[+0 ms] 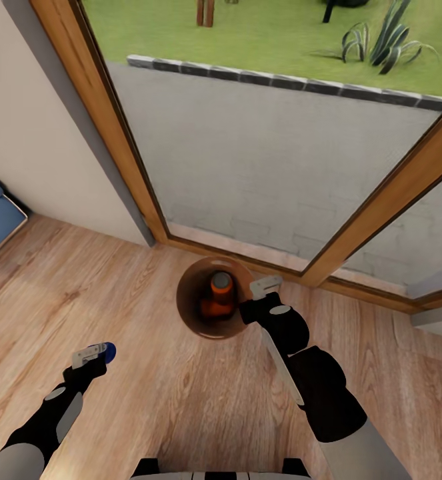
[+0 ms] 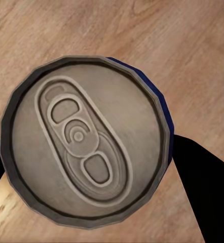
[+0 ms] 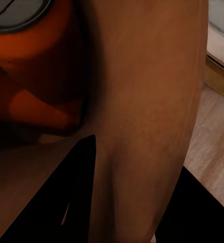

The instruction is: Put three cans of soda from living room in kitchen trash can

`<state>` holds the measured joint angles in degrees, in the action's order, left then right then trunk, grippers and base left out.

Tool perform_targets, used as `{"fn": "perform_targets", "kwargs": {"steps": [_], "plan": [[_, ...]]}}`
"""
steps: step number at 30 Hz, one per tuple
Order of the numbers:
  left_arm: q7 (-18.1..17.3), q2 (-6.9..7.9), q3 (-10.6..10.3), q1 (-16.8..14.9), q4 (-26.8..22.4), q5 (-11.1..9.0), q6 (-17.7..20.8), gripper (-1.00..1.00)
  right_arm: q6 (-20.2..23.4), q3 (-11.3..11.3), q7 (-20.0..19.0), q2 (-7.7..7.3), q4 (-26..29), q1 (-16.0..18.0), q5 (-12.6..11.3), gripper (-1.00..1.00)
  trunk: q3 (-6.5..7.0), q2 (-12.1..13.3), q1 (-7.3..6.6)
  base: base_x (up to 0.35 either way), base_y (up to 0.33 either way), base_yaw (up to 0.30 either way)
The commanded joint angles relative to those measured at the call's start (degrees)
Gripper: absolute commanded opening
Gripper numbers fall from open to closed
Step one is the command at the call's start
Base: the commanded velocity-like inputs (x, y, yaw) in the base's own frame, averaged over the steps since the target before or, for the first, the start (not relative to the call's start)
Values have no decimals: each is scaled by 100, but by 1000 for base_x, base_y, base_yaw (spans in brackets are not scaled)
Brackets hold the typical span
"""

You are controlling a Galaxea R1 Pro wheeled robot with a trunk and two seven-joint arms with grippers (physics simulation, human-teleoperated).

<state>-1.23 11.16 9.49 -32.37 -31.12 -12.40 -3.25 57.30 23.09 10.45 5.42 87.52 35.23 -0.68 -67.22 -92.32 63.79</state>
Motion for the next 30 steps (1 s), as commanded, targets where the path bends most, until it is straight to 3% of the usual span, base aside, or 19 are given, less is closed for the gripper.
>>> {"fn": "perform_targets", "kwargs": {"steps": [1,23,30], "plan": [[0,0,0,1,1,0,0,-100,-8,3,0,0,2,1,-55,-100,23,42,-23,0,0,0],[0,0,0,1,1,0,0,-100,-8,6,1,2,2,-5,-54,-100,611,924,-506,0,0,0],[0,-2,0,1,1,1,0,-100,-8,3,0,0,2,-6,-49,-100,740,1165,-638,0,0,0]]}}
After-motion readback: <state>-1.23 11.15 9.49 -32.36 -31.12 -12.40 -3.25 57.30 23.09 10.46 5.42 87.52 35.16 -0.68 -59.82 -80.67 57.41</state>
